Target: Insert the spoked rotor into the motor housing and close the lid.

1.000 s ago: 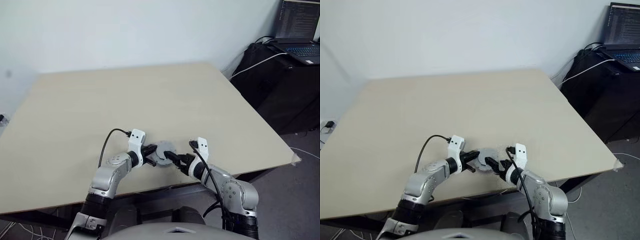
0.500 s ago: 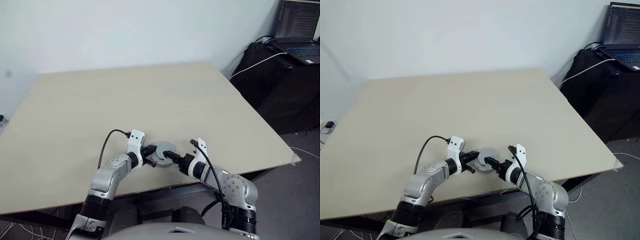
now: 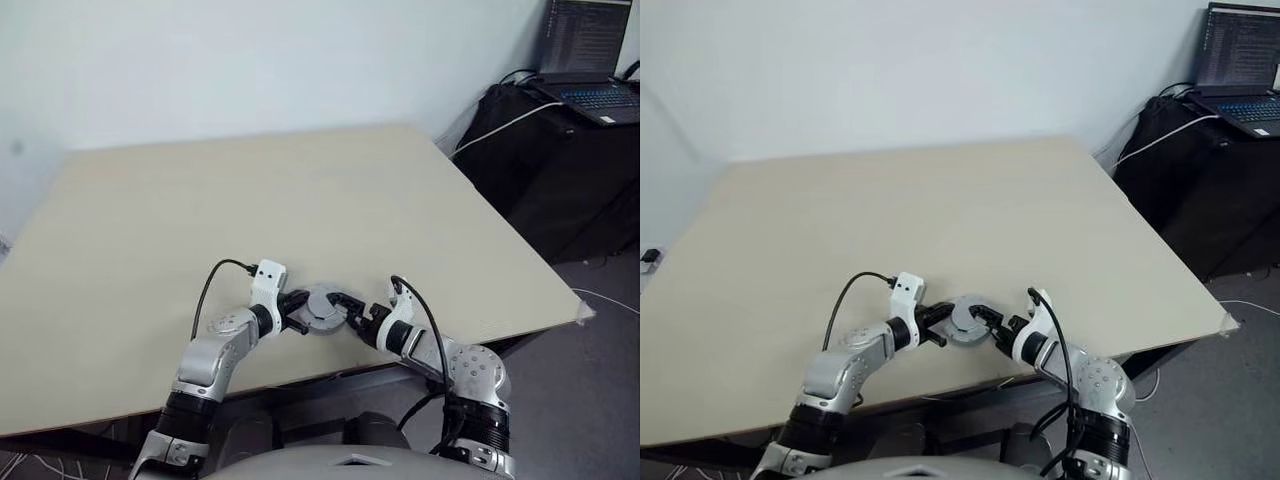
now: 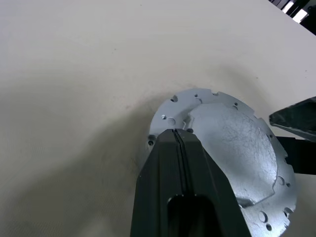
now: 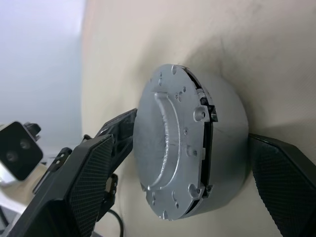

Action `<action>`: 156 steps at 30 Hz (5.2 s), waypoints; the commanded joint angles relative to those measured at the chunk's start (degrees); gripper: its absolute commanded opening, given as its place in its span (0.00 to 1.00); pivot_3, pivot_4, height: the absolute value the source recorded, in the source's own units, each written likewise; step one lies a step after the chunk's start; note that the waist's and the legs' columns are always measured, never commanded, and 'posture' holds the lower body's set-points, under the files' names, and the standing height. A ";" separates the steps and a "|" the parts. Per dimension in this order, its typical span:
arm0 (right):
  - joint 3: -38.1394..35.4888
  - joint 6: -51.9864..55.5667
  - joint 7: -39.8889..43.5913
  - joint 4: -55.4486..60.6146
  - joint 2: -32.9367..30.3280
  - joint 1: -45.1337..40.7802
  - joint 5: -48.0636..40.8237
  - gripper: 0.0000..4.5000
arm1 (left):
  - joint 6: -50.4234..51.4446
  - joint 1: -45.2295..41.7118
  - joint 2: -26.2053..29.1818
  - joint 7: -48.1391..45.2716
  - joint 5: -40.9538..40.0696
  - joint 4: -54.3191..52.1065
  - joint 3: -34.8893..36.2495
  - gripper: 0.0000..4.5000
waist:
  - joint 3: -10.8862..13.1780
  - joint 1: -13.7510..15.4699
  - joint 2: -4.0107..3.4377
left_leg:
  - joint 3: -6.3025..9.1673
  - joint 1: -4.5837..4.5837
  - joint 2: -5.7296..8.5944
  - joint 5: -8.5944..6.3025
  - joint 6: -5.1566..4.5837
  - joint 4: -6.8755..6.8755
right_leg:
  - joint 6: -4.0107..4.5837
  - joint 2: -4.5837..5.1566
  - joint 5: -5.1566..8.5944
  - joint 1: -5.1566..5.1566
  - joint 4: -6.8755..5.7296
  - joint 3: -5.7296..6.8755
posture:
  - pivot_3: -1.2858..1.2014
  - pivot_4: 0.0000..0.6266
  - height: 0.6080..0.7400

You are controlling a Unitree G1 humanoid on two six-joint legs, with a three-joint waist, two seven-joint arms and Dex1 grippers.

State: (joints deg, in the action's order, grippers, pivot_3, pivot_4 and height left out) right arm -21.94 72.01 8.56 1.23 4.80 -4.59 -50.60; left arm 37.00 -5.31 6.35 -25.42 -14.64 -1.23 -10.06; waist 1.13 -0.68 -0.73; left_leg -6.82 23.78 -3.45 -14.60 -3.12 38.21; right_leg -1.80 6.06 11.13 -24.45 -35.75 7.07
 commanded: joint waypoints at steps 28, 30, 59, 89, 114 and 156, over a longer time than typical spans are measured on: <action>3.36 2.05 1.02 2.41 2.40 2.10 -6.11 0.47 | 1.26 1.18 -1.21 -0.39 -0.14 -0.15 -1.90 0.00 | 0.14 0.20 -0.16 | 0.05 0.03 0.05 -0.01 0.02 -0.04 | 0.03 0.02 0.04 -0.04 0.01 0.00 | 0.52 0.00 1.00; 3.55 2.79 0.78 2.67 1.92 2.45 -6.44 0.47 | 1.18 1.36 -1.26 -0.38 -0.13 -0.11 -1.86 0.00 | 0.14 0.20 -0.16 | 0.06 0.04 0.06 -0.01 0.01 -0.05 | 0.03 0.03 0.04 -0.04 0.01 0.00 | 0.52 0.00 1.00; 2.21 2.49 -0.68 2.70 1.58 3.97 -7.59 0.47 | -10.78 13.22 -9.62 2.57 -10.39 -14.15 9.85 0.00 | 0.52 -0.09 -0.09 | 0.06 0.09 0.04 -0.05 0.07 -0.21 | 0.06 0.02 0.16 -0.15 0.07 0.01 | 0.52 0.00 1.00; 2.35 -2.58 -4.61 5.41 2.78 0.28 -26.05 0.46 | -3.79 31.16 -17.40 10.80 -64.40 -17.62 14.27 1.00 | 1.31 -0.79 0.18 | 0.18 0.24 0.00 -0.15 0.14 -0.15 | 0.05 -0.08 0.26 -0.18 0.16 0.05 | 0.52 0.00 1.00; 12.56 -2.46 -9.70 5.31 -1.41 -0.06 -37.70 0.46 | -2.98 28.88 -14.56 7.77 -69.46 -14.43 10.49 1.00 | 1.30 -0.83 0.18 | 0.25 0.25 -0.06 -0.16 0.16 -0.10 | 0.06 -0.28 0.26 -0.14 0.18 -0.02 | 0.52 0.00 1.00; 19.48 -12.57 -1.36 14.52 -12.76 1.58 -27.02 1.00 | -11.26 26.88 -14.97 9.05 -66.66 -15.14 12.61 0.46 | 1.25 -0.55 0.23 | 0.29 0.23 -0.07 -0.16 0.16 0.08 | 0.06 -0.44 0.25 -0.08 0.09 -0.16 | 0.52 0.00 1.00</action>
State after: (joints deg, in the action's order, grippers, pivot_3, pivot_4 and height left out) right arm -3.56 61.98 4.74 12.16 -7.11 -2.89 -81.28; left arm 27.03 25.75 -5.01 -16.13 -81.41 -15.33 1.75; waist 2.38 -1.23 -0.49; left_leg -6.53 24.02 -3.52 -14.76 -2.96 38.29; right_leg -1.74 5.62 11.38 -24.53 -35.67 6.91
